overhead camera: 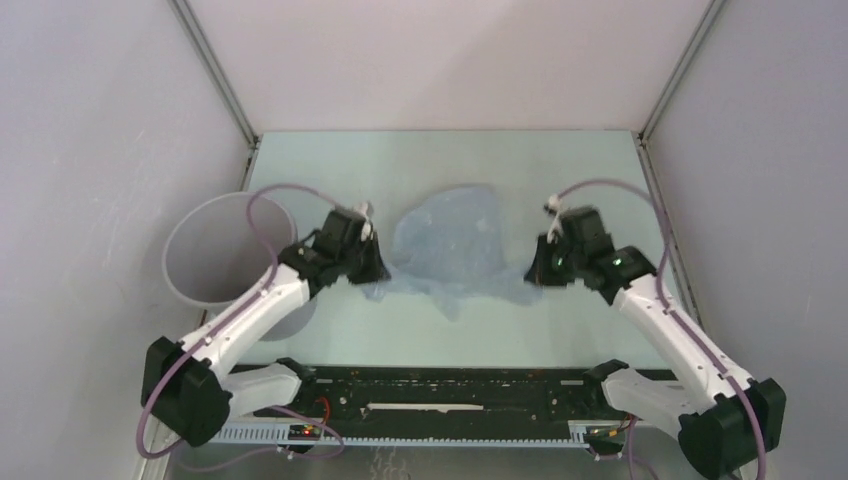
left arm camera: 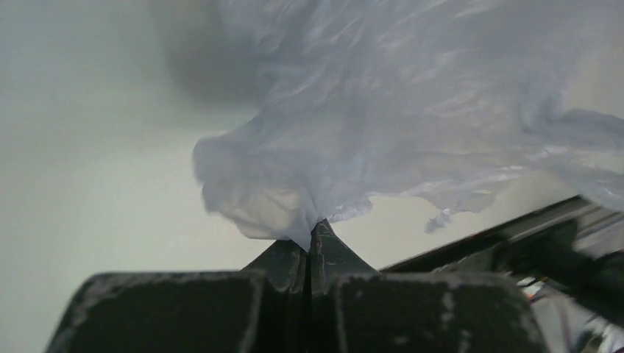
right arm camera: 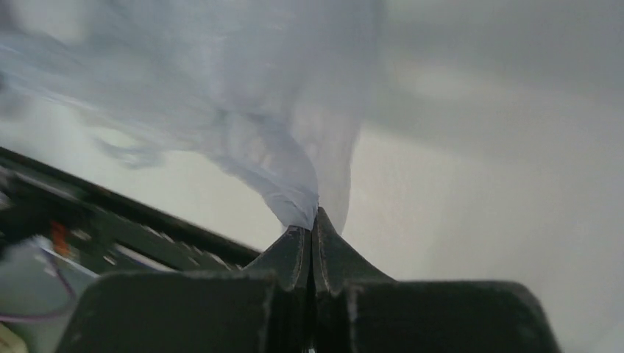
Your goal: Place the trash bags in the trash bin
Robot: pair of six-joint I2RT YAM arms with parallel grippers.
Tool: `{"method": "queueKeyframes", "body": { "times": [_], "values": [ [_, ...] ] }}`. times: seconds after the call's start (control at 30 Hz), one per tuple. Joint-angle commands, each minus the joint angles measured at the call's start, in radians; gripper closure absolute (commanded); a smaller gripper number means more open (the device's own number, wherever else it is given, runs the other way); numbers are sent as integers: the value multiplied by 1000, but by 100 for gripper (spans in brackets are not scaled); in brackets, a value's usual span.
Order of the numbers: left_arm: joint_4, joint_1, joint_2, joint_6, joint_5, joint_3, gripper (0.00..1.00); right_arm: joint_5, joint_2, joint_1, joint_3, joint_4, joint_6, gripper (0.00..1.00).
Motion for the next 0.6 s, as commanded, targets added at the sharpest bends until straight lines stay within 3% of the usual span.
{"method": "queueKeyframes", "body": {
  "times": [0.0,0.07,0.23,0.3,0.37,0.43,0.5,0.57],
  "values": [
    [50,58,148,55,14,402,100,-7,70,-86,330,201,3,100],
    [31,89,272,58,48,654,100,-46,192,-151,553,212,-3,100],
    [-100,119,607,136,106,1541,100,-211,467,-283,1192,58,87,100],
    [-43,116,647,158,170,1700,100,-275,439,-268,1287,111,69,100],
    [48,88,566,195,187,1623,100,-226,320,-196,1210,219,-8,100],
    [110,5,404,343,110,1416,100,-136,137,-82,956,431,-137,100],
    [267,-98,228,481,-123,1047,100,-68,-47,-1,611,743,-246,100],
    [388,-118,105,451,-324,660,100,-25,-129,-8,328,818,-290,100]
  ]
}}
